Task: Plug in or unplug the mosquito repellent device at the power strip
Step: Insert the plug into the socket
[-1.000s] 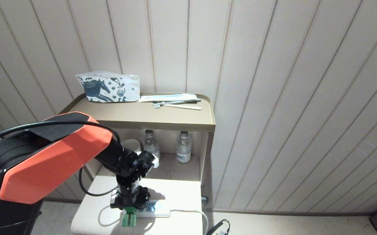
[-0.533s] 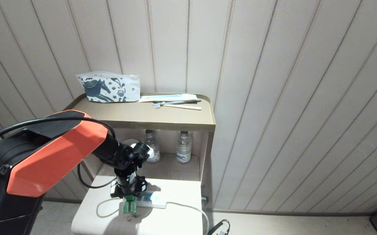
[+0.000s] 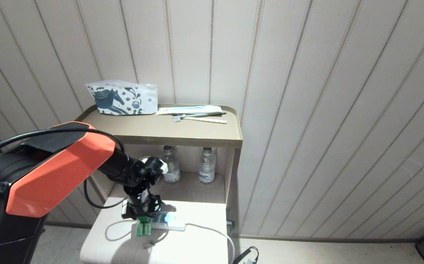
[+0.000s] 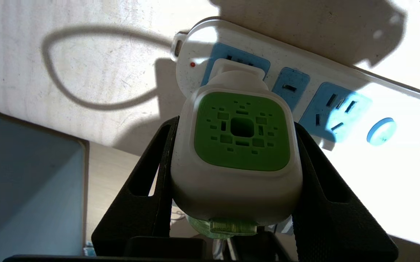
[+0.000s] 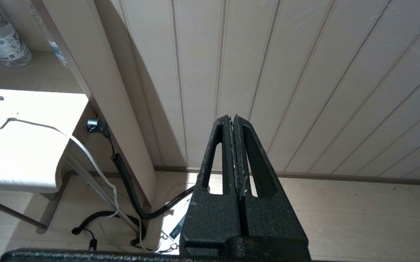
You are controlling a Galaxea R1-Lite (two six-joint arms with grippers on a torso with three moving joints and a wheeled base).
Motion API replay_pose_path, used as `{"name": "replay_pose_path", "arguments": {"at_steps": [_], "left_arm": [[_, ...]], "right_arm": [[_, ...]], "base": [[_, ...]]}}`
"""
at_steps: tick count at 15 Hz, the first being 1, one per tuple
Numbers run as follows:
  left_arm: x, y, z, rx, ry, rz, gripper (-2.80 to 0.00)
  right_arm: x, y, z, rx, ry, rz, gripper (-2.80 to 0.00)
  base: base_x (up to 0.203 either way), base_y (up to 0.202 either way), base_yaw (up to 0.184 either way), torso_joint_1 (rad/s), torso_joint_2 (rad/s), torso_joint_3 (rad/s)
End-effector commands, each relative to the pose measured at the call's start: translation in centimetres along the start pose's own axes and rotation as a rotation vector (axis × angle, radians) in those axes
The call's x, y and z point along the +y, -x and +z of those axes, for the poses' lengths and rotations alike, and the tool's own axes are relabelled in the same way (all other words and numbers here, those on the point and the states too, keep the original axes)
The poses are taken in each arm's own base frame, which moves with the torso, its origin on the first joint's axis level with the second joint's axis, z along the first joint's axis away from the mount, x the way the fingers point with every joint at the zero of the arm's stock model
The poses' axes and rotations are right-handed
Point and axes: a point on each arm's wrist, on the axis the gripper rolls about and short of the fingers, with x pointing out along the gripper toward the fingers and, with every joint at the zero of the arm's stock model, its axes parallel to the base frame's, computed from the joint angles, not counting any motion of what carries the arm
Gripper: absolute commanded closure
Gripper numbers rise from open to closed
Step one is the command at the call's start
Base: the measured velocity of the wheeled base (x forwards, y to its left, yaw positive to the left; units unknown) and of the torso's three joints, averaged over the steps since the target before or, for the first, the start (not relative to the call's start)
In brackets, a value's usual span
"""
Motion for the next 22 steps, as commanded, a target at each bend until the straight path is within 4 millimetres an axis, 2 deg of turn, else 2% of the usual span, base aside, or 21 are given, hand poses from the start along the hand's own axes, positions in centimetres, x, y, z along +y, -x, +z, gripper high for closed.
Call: {"name": "replay_pose_path", "arguments": {"at_steps": [1,5,8,11,18,22], "left_arm": [[0.2,0.2,0.1,0.000,-0.003,-0.006,0.00],[0.2,0.8,0.2,0.047,-0.003,-0.078,0.00],[0.4,0.5,0.4,0.081,-0.006,-0.059,0.00],[0.9,0.4,-0.3,0.157,-0.060,-0.015,0.00],[0.6,-0.6,-0.2,0.128,-0.068,0.010,0.00],[0.3,-0.8,0.8,0.079,-0.049,-0.014,0.00]], "right_arm": [[0.0,0.0,0.0,0.002,-0.001,0.000,0.00],[0.0,0.0,0.0,0.002,0.000,0.000,0.00],[0.0,0.0,0.0,0.003,-0.001,-0.001,0.00],[0.0,0.0,0.0,0.002,0.000,0.000,0.00],[0.0,0.0,0.0,0.002,0.000,-0.001,0.00],[0.0,0.0,0.0,0.002,0.000,0.000,0.00]], "base": [[0.000,0.000,0.000,0.000,0.00,0.000],[0.000,0.000,0.000,0.000,0.00,0.000],[0.000,0.000,0.000,0.000,0.00,0.000],[0.000,0.000,0.000,0.000,0.00,0.000],[0.000,0.000,0.000,0.000,0.00,0.000],[0.000,0.000,0.000,0.000,0.00,0.000]]}}
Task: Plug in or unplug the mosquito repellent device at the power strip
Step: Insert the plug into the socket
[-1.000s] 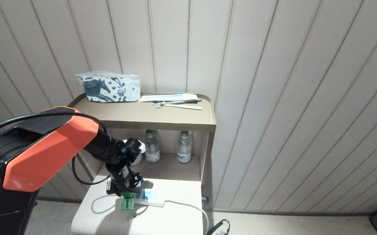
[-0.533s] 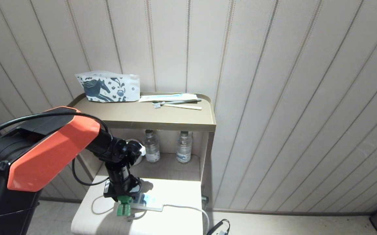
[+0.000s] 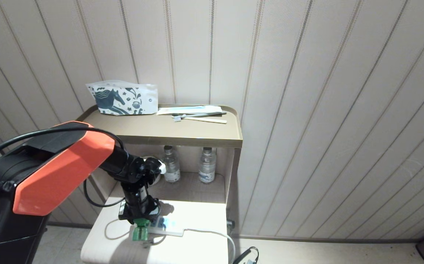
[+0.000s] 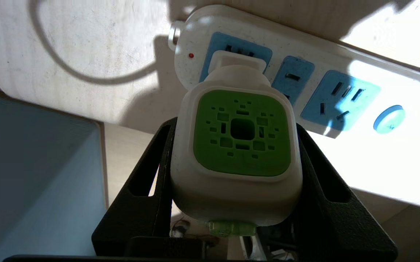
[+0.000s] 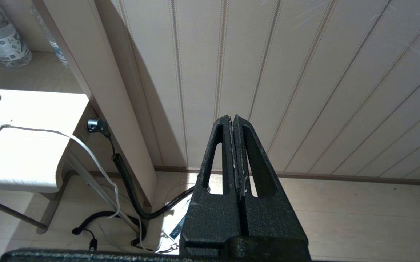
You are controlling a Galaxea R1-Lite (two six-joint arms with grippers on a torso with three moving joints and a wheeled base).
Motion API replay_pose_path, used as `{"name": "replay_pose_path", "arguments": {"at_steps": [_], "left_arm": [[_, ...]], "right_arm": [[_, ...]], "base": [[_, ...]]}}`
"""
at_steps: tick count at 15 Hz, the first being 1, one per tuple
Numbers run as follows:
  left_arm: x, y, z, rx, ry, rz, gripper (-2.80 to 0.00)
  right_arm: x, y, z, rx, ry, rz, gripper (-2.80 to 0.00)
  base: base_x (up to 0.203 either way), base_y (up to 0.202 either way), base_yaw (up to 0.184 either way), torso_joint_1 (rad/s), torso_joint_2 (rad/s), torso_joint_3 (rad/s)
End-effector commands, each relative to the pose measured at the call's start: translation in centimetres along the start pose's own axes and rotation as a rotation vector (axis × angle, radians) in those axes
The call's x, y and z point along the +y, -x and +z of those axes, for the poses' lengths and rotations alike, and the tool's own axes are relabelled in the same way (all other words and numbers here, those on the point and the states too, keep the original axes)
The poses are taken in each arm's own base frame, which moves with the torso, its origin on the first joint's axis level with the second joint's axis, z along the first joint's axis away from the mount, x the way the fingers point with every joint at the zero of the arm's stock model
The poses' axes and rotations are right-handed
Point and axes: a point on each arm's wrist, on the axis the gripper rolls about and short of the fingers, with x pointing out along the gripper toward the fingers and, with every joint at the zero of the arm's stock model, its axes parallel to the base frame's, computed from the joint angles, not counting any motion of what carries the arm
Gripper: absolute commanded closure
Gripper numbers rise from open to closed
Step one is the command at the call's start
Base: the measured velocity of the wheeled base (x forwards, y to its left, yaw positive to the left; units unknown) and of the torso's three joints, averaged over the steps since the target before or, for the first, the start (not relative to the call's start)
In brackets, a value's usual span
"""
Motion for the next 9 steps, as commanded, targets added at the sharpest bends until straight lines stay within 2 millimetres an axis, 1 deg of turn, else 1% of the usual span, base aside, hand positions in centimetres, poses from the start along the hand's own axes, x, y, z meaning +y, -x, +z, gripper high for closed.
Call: {"name": "replay_pose_path", "arguments": {"at_steps": [1,3,4,6,9], "left_arm": [[0.0,-0.4,1.0,-0.061,0.025,-0.030,0.00],[0.1,-0.7,2.2,-0.141,0.023,-0.064,0.00],[0.2,-0.8,2.4,-0.153,0.012,-0.059,0.00],[0.3,-1.3,2.4,-0.142,0.011,-0.047,0.00],[0.4,-1.1,2.3,-0.139,0.008,-0.047,0.00]], "right_arm": [[0.0,0.0,0.0,0.003,-0.001,-0.001,0.00],[0.0,0.0,0.0,0.003,0.000,0.000,0.00],[0.0,0.0,0.0,0.001,0.000,0.000,0.00],[0.0,0.0,0.0,0.003,0.001,0.000,0.00],[0.0,0.0,0.0,0.001,0.000,0.000,0.00]], "base": [[0.000,0.000,0.000,0.000,0.00,0.000],[0.000,0.000,0.000,0.000,0.00,0.000],[0.000,0.000,0.000,0.000,0.00,0.000],[0.000,0.000,0.000,0.000,0.00,0.000],[0.000,0.000,0.000,0.000,0.00,0.000]]}}
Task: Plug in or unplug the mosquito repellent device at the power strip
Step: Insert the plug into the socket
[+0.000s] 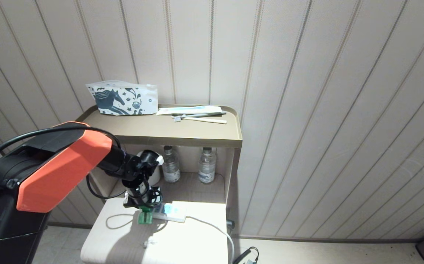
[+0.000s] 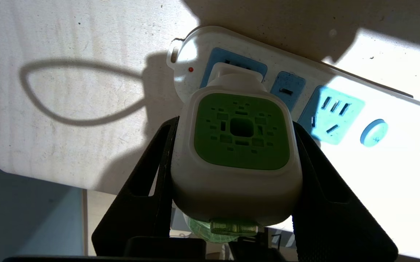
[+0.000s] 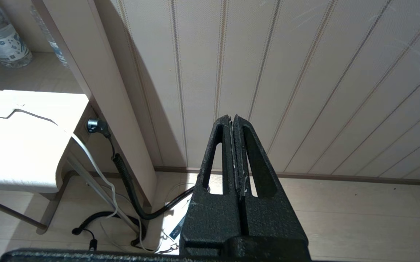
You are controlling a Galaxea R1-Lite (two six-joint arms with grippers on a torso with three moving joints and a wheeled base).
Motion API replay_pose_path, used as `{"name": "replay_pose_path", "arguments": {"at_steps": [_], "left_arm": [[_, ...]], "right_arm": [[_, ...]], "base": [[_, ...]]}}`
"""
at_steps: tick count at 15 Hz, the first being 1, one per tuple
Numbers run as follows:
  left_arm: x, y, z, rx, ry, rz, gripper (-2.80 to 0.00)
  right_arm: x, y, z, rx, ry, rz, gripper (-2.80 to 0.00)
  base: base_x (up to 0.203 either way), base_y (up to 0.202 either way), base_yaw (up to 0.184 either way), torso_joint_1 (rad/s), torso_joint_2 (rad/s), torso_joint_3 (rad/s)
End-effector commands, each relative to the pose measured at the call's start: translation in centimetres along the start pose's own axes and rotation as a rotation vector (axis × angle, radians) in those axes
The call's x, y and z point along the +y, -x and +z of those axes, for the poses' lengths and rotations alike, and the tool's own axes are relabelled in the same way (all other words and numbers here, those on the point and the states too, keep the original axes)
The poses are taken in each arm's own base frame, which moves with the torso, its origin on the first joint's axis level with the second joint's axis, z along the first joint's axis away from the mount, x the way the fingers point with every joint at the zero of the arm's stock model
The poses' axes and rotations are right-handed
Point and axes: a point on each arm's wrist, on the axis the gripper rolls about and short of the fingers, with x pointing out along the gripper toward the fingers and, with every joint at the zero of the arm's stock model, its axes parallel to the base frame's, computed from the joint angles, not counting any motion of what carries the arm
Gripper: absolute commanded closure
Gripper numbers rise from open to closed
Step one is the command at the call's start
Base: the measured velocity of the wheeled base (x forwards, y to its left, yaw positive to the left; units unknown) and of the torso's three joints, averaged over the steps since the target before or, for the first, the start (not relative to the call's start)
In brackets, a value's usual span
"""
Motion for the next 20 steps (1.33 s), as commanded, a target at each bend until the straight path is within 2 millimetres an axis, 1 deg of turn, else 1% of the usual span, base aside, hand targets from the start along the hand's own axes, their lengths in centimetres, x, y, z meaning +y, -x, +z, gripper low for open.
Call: {"name": "replay_pose_path", "arguments": {"at_steps": [1,6,9,15,17,20], "left_arm": [[0.1,0.0,-0.3,0.016,-0.004,0.007,0.00],[0.8,1.6,-1.4,0.077,-0.045,0.022,0.00],[1.0,2.7,-1.5,0.095,-0.070,-0.015,0.00],[0.9,3.6,-1.7,0.097,-0.077,-0.015,0.00],[1.0,4.0,-2.2,0.120,-0.087,-0.009,0.00],[1.5,4.1,-4.0,0.206,-0.117,0.028,0.00]], "right_arm": [[0.0,0.0,0.0,0.002,0.000,0.001,0.00],[0.0,0.0,0.0,0.002,-0.001,0.001,0.00],[0.0,0.0,0.0,0.002,0.000,0.001,0.00],[0.0,0.0,0.0,0.002,0.001,0.000,0.00],[0.0,0.0,0.0,0.003,0.001,0.001,0.00],[0.0,0.0,0.0,0.002,0.001,0.001,0.00]], "base": [[0.000,0.000,0.000,0.000,0.00,0.000],[0.000,0.000,0.000,0.000,0.00,0.000],[0.000,0.000,0.000,0.000,0.00,0.000],[0.000,0.000,0.000,0.000,0.00,0.000],[0.000,0.000,0.000,0.000,0.00,0.000],[0.000,0.000,0.000,0.000,0.00,0.000]]}}
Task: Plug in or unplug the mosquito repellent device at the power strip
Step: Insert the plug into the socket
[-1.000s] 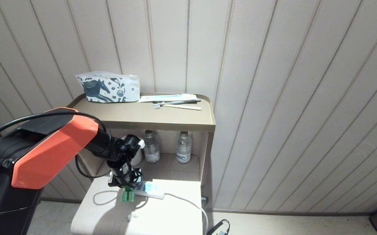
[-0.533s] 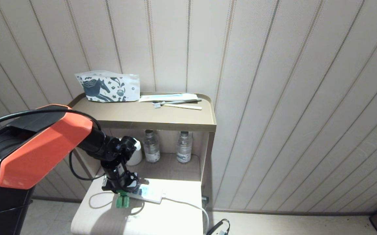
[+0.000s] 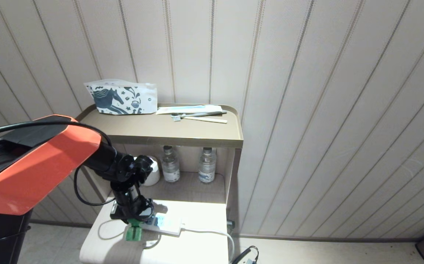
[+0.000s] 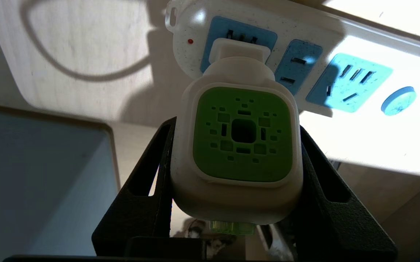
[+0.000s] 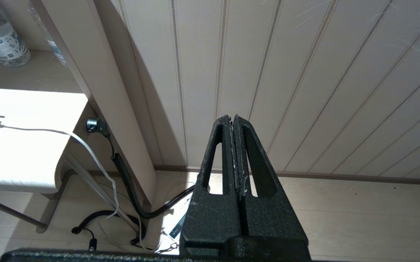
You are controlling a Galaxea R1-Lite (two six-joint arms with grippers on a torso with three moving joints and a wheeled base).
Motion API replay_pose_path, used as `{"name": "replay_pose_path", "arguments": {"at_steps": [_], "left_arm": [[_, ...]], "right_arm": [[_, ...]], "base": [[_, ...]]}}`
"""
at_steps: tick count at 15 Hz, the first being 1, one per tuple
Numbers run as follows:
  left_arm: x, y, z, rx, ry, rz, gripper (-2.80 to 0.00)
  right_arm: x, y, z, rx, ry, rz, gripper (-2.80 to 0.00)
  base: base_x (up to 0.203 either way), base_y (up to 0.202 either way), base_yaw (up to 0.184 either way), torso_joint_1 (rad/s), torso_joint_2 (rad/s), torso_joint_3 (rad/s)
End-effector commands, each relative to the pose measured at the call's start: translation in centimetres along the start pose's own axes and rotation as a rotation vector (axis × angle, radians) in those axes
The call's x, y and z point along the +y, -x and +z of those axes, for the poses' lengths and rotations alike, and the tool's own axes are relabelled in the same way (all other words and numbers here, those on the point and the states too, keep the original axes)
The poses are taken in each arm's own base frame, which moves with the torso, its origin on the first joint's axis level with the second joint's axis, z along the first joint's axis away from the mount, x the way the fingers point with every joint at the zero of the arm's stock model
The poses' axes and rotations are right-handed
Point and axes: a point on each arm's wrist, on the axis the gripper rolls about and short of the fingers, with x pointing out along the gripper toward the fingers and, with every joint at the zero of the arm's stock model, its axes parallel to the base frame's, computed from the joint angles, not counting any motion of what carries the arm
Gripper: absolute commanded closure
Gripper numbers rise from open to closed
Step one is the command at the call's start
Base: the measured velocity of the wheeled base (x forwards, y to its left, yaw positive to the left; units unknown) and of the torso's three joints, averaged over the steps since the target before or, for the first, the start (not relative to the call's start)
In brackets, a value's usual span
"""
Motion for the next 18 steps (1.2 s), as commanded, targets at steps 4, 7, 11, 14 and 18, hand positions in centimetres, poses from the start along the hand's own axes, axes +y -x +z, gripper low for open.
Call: {"name": "replay_pose_path", "arguments": {"at_steps": [4,7,11,14,18], "left_arm": [[0.7,0.6,-3.8,0.264,-0.099,0.103,0.00],[0.2,-0.7,-4.1,0.302,-0.116,0.135,0.00],[-0.4,-2.4,-4.0,0.265,-0.125,0.280,0.00],[-0.8,-2.5,-3.2,0.229,-0.076,0.272,0.00],[-1.6,-1.7,-1.3,0.152,-0.058,0.237,0.00]], "right_arm": [[0.0,0.0,0.0,0.002,-0.001,0.000,0.00],[0.0,0.0,0.0,0.002,0.000,0.000,0.00],[0.0,0.0,0.0,0.002,0.000,-0.001,0.00],[0.0,0.0,0.0,0.002,0.000,-0.001,0.00],[0.0,0.0,0.0,0.002,0.000,0.000,0.00]], "base": [[0.000,0.000,0.000,0.000,0.00,0.000],[0.000,0.000,0.000,0.000,0.00,0.000],[0.000,0.000,0.000,0.000,0.00,0.000],[0.000,0.000,0.000,0.000,0.00,0.000],[0.000,0.000,0.000,0.000,0.00,0.000]]}}
